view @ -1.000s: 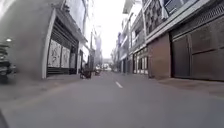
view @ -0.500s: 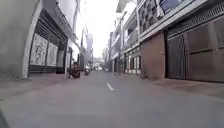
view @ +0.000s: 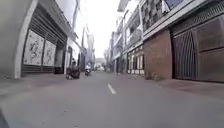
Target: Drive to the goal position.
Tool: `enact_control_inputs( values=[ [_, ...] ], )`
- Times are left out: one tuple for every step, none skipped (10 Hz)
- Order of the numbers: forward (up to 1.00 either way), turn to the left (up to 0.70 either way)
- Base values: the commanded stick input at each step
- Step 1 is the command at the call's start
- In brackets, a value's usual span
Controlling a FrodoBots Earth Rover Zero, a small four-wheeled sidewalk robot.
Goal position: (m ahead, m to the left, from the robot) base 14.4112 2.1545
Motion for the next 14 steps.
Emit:
enact_control_inputs(
  values=[
    [1.00, 0.00],
    [1.00, 0.00],
    [1.00, 0.00],
    [1.00, 0.00],
    [1.00, 0.00],
    [1.00, 0.00],
    [1.00, 0.00],
    [1.00, 0.00],
    [1.00, 0.00],
    [1.00, 0.00],
    [1.00, 0.00],
    [1.00, 0.00],
    [1.00, 0.00],
    [1.00, 0.00]
  ],
)
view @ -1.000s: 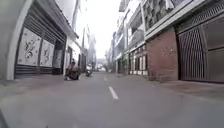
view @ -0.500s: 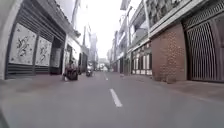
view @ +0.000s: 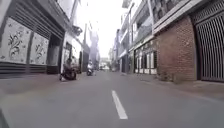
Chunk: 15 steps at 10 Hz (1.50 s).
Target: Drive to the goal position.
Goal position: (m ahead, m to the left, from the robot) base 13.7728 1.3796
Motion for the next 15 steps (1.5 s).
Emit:
enact_control_inputs(
  values=[
    [1.00, 0.00],
    [1.00, 0.00],
    [1.00, 0.00],
    [1.00, 0.00],
    [1.00, 0.00],
    [1.00, 0.00],
    [1.00, 0.00],
    [1.00, 0.00],
    [1.00, 0.00],
    [1.00, 0.00],
    [1.00, 0.00],
    [1.00, 0.00],
    [1.00, 0.00],
    [1.00, 0.00],
    [1.00, 0.00]
  ],
)
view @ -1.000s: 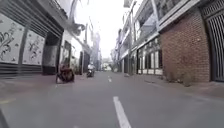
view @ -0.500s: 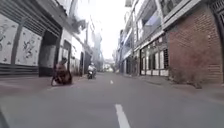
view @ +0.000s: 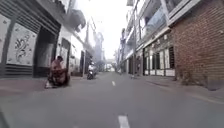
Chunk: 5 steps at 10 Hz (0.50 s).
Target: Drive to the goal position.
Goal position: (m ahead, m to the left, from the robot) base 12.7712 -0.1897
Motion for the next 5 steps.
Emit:
enact_control_inputs(
  values=[
    [1.00, 0.00],
    [1.00, 0.00],
    [1.00, 0.00],
    [1.00, 0.00],
    [1.00, 0.00]
  ],
)
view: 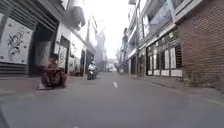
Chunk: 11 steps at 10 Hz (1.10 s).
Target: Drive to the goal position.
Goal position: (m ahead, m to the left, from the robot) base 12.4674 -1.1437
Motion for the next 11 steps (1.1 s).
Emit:
enact_control_inputs(
  values=[
    [1.00, 0.00],
    [1.00, 0.00],
    [1.00, 0.00],
    [1.00, 0.00],
    [1.00, 0.00],
    [1.00, 0.00],
    [1.00, 0.00],
    [1.00, 0.00],
    [1.00, 0.00],
    [1.00, 0.00],
    [1.00, -0.10]
  ],
)
